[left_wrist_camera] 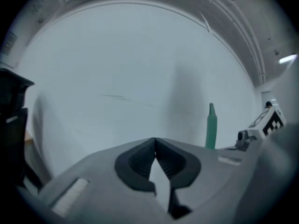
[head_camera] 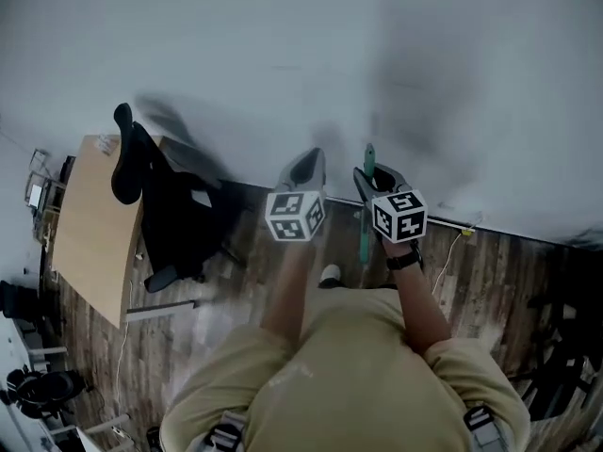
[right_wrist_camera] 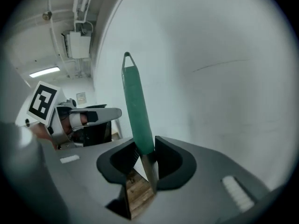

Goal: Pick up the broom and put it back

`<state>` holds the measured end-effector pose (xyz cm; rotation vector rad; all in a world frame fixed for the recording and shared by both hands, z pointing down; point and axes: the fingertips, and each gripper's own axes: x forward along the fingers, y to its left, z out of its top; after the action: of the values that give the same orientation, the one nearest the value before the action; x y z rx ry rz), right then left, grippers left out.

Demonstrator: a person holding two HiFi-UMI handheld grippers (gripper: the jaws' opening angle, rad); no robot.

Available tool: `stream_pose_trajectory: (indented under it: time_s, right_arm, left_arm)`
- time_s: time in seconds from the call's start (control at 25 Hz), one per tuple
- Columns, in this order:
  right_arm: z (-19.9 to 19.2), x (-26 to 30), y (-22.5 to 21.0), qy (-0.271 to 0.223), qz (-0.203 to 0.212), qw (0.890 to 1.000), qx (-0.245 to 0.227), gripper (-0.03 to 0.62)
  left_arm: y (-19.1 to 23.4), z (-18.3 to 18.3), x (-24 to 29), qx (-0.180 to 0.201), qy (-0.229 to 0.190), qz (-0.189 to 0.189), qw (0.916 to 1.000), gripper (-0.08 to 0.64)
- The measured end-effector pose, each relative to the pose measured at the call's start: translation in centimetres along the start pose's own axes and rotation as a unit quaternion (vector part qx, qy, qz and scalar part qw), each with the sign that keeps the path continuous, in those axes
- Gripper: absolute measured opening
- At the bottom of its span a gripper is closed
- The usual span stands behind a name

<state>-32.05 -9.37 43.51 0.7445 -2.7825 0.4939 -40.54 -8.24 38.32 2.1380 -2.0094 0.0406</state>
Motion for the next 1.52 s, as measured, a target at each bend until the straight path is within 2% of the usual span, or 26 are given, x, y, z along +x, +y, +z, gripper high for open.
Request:
stream_pose_trajectory:
  time_s: [0.08, 0.2, 0.32, 0.44, 0.52, 0.76, 0.88, 0.96, 1.2, 1.4, 1.52]
  right_arm:
    - [-0.8, -0.2, -3.2, -0.002, -0.080, 0.997, 0.013, 0.103]
    - [-3.8, -1.8, -7.4, 0.014, -0.185, 0.981, 0.049, 0.103]
    - [-7.5, -3.4, -9.9, 0.035, -0.240, 0.966, 0.090, 0.103]
    - [-11.1, -3.5, -11.5, 0.050, -0.265, 0.955, 0.124, 0.103]
    - [-13.3, -2.8, -12.6, 0.057, -0.270, 0.951, 0.143, 0.103]
    - [-20.2, 1.4, -15.3, 0.103, -0.246, 0.950, 0.161, 0.103]
    - [-23.0, 4.2, -16.0, 0.115, -0.222, 0.959, 0.133, 0.101]
    - [-25.1, 6.1, -16.3, 0.133, -0.210, 0.961, 0.121, 0.101]
    - [-32.5, 8.4, -17.6, 0.212, -0.214, 0.942, 0.147, 0.100]
    - [-39.1, 10.9, -19.0, 0.265, -0.210, 0.928, 0.157, 0.101]
    - [-40.7, 12.8, -20.7, 0.263, -0.207, 0.929, 0.158, 0.095]
  left_arm:
    - [-1.0, -1.2, 2.2, 0.005, 0.015, -0.047, 0.9988, 0.003]
    - [-2.5, -3.9, 4.1, 0.005, 0.039, -0.109, 0.9932, 0.003]
    - [-3.6, -6.9, 5.4, 0.006, 0.062, -0.161, 0.9850, 0.003]
    - [-3.6, -10.4, 6.7, -0.008, 0.098, -0.181, 0.9787, 0.003]
    - [-3.5, -12.7, 7.9, -0.015, 0.121, -0.181, 0.9759, 0.003]
    - [-3.5, -18.9, 10.7, -0.010, 0.190, -0.166, 0.9676, 0.003]
    - [-2.9, -22.2, 11.4, -0.016, 0.219, -0.150, 0.9640, 0.003]
    - [-2.1, -23.9, 11.7, -0.023, 0.231, -0.136, 0.9631, 0.003]
    - [-1.3, -29.1, 10.4, -0.040, 0.275, -0.125, 0.9525, 0.003]
    - [0.7, -33.2, 10.3, -0.060, 0.293, -0.102, 0.9488, 0.003]
    - [1.6, -34.6, 10.9, -0.072, 0.295, -0.101, 0.9474, 0.003]
